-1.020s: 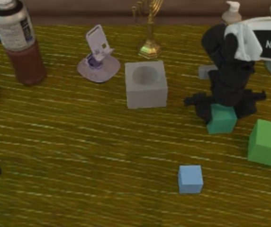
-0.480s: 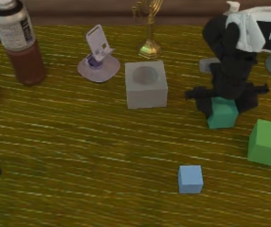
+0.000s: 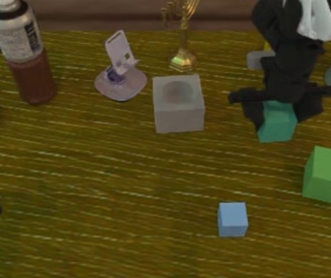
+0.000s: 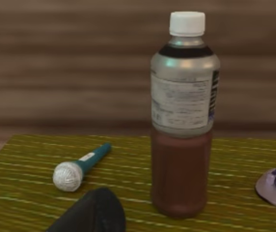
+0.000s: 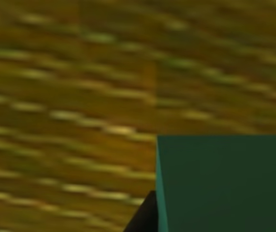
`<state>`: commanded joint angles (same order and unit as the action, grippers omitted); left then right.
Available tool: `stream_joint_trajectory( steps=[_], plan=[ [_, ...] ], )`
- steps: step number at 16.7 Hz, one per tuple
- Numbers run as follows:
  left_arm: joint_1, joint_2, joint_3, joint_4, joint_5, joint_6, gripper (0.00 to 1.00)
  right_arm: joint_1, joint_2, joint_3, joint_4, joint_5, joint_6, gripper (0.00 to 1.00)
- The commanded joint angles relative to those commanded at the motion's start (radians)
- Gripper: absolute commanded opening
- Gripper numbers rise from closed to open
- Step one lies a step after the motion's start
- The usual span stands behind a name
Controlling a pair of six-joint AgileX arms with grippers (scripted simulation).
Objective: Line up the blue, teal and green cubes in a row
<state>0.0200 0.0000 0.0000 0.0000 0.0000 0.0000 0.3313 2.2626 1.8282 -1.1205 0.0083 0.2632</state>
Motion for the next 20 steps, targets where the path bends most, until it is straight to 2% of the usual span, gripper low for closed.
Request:
stream_joint_trajectory(
  steps=[2,4,10,13,15,20],
  plan=[
    [0.000,0.000,0.000,0.000,0.000,0.000,1.00,0.015,-0.005,-0.006,0.000,0.000,0.015,0.00],
    [0.000,0.000,0.000,0.000,0.000,0.000,1.00,0.068,-0.027,-0.034,0.003,0.001,0.071,0.00],
    [0.000,0.000,0.000,0.000,0.000,0.000,1.00,0.357,-0.163,-0.206,0.027,0.005,0.429,0.00],
    [0.000,0.000,0.000,0.000,0.000,0.000,1.00,0.469,-0.225,-0.277,0.040,0.007,0.547,0.00],
    [0.000,0.000,0.000,0.000,0.000,0.000,1.00,0.494,-0.245,-0.296,0.047,0.007,0.572,0.00],
    [0.000,0.000,0.000,0.000,0.000,0.000,1.00,0.490,-0.235,-0.307,0.062,0.006,0.572,0.00]
  ],
)
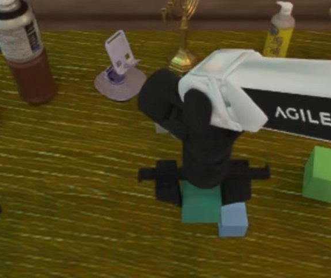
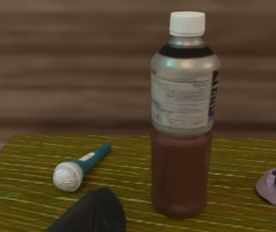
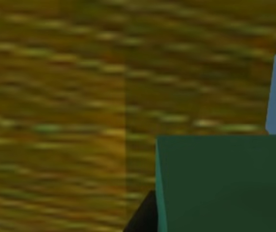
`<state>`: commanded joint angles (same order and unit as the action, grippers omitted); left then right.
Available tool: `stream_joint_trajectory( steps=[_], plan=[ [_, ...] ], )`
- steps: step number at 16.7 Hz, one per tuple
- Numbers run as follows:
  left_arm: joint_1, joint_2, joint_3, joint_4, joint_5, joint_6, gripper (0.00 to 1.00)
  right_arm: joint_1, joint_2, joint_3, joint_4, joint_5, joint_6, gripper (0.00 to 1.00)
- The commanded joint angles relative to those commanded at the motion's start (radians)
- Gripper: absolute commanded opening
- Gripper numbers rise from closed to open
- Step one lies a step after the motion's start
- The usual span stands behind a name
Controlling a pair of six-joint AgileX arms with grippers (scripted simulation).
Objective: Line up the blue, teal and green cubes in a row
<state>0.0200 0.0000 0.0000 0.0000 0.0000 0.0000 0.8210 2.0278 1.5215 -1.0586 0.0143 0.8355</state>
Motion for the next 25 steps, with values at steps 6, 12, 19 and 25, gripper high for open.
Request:
stream_joint_trajectory(
  steps=[6,12,19,25],
  plan=[
    [0.000,0.000,0.000,0.000,0.000,0.000,1.00,0.004,0.075,-0.123,0.209,0.002,0.003,0.00],
    [0.000,0.000,0.000,0.000,0.000,0.000,1.00,0.006,0.087,-0.138,0.230,0.002,0.003,0.08],
    [0.000,0.000,0.000,0.000,0.000,0.000,1.00,0.006,0.087,-0.138,0.230,0.002,0.003,0.60],
    [0.000,0.000,0.000,0.000,0.000,0.000,1.00,0.006,0.087,-0.138,0.230,0.002,0.003,1.00]
  ],
)
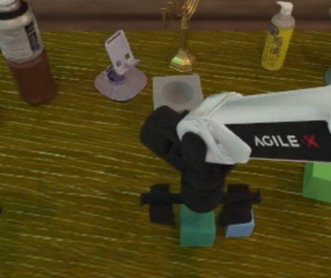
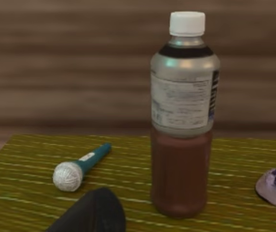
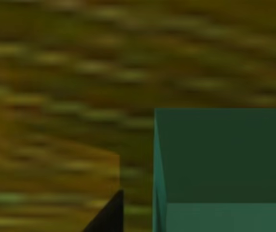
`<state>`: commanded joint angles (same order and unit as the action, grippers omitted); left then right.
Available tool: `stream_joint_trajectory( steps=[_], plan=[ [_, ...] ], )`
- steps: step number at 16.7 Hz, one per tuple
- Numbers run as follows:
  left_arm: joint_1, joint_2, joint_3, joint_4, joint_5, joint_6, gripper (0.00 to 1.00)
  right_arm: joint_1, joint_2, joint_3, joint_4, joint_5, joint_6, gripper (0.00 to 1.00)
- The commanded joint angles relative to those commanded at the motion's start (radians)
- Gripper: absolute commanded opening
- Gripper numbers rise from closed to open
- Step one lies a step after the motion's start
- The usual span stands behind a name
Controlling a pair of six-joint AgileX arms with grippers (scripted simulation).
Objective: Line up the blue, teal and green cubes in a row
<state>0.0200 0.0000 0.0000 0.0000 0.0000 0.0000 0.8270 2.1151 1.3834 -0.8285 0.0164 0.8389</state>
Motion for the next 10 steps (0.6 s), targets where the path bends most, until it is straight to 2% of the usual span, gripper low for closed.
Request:
stream_joint_trajectory(
  steps=[10],
  plan=[
    [0.000,0.000,0.000,0.000,0.000,0.000,1.00,0.000,-0.006,0.013,-0.018,0.000,0.001,1.00]
  ],
)
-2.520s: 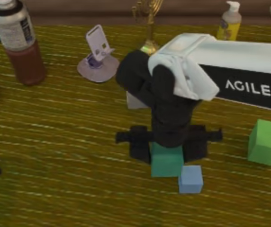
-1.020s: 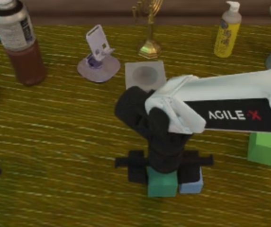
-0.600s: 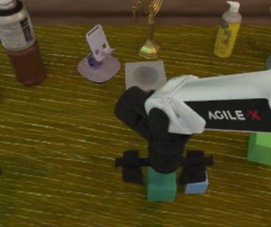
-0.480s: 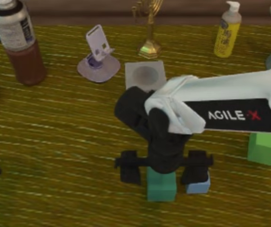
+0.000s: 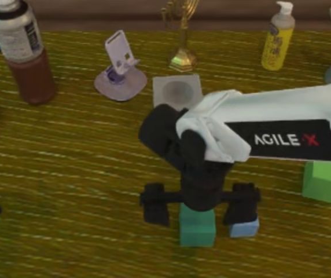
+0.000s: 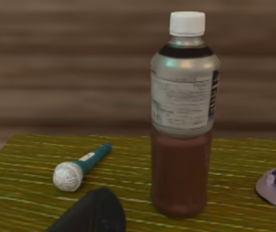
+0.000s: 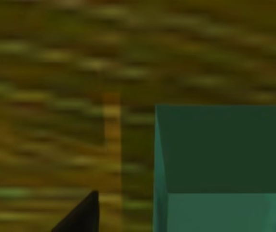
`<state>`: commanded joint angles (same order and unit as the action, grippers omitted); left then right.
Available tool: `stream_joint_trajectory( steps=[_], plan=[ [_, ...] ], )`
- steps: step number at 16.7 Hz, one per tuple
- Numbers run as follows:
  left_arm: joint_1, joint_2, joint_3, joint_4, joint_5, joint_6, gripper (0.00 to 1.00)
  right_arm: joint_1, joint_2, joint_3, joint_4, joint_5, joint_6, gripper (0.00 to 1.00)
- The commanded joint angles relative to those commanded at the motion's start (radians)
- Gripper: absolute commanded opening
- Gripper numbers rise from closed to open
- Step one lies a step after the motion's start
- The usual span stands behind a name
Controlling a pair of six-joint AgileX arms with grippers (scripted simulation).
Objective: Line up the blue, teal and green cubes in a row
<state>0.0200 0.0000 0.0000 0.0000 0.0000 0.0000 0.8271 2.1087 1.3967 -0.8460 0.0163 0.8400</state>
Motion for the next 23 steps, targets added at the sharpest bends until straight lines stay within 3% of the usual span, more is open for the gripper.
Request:
stream_joint_trajectory(
  steps=[7,14,18,23],
  plan=[
    [0.000,0.000,0.000,0.000,0.000,0.000,1.00,0.009,-0.088,0.127,-0.220,-0.001,0.000,1.00],
    [0.000,0.000,0.000,0.000,0.000,0.000,1.00,-0.005,-0.089,0.131,-0.225,0.000,-0.030,1.00],
    [0.000,0.000,0.000,0.000,0.000,0.000,1.00,-0.064,-0.079,0.134,-0.230,-0.001,-0.212,1.00],
    [0.000,0.000,0.000,0.000,0.000,0.000,1.00,-0.205,-0.083,0.107,-0.233,-0.005,-0.635,1.00]
  ],
)
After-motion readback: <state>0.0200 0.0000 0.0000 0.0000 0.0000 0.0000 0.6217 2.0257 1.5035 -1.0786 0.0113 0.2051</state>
